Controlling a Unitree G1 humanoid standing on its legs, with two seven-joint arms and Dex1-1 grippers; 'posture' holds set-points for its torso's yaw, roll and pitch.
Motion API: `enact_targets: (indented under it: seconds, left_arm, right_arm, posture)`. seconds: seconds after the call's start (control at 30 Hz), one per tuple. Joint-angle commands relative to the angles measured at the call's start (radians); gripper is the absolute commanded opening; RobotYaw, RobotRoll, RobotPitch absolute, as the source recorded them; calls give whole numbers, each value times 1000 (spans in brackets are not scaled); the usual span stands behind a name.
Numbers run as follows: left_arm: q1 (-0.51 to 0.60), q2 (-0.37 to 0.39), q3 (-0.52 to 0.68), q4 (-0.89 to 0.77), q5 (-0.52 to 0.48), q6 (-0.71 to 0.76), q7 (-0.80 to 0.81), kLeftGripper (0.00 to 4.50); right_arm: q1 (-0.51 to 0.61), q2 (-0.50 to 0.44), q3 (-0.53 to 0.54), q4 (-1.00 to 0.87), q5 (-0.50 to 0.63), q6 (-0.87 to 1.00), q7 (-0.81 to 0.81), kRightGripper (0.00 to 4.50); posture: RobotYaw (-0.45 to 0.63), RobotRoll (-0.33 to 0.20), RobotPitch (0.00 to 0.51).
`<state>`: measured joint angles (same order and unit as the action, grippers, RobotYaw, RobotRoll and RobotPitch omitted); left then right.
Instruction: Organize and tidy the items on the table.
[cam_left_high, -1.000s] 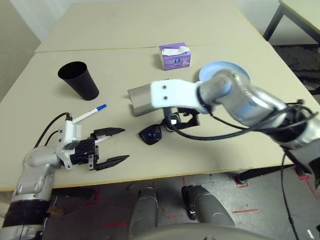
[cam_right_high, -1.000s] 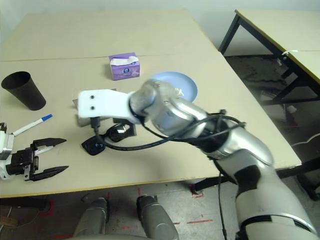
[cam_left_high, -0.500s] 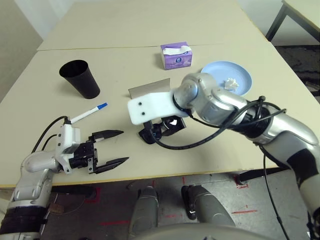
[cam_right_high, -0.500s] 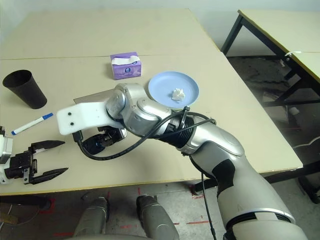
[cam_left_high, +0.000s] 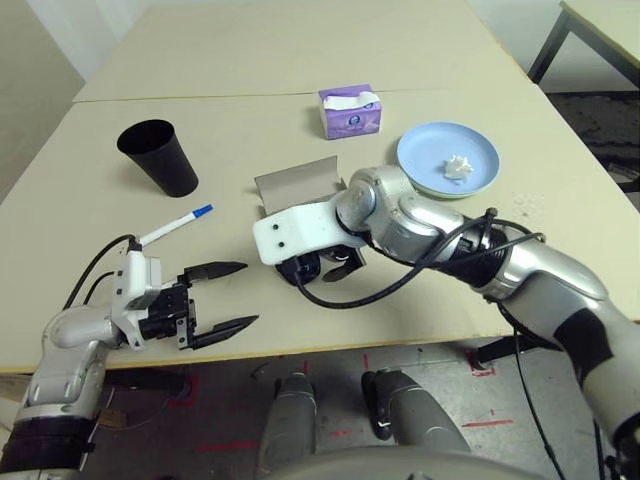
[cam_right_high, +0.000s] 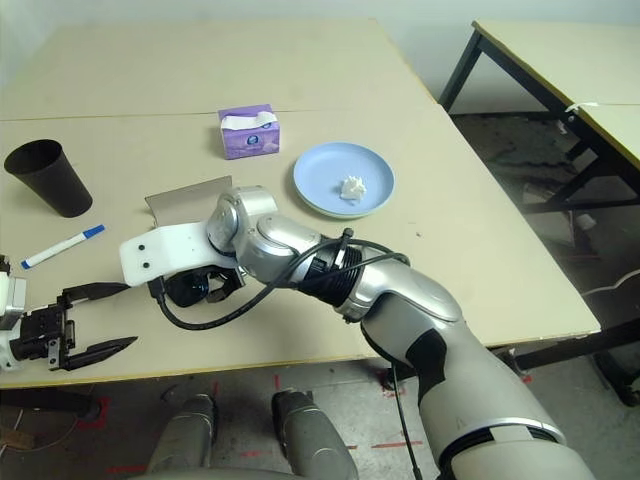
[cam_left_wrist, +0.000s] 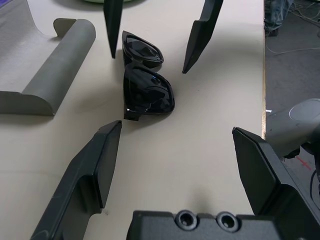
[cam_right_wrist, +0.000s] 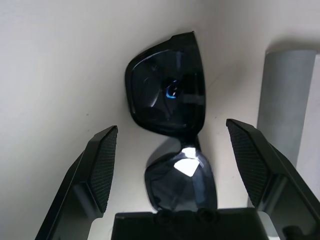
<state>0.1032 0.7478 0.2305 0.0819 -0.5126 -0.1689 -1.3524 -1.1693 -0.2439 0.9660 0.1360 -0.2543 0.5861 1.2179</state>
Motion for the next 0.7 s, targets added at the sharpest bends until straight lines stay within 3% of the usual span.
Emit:
enact_targets:
  seconds: [0.03, 0.7]
  left_arm:
    - [23, -6, -6, -18, 5, -10, -6, 4500]
    - [48, -27, -11, 4, 11, -45, -18, 4500]
  right_arm:
    - [16, 18, -24, 26, -22, -33, -15, 4428]
    - [37, -8, -65, 78, -104, -114, 20, 4428]
  posture:
    - [25, 0, 183]
    - [25, 0, 181]
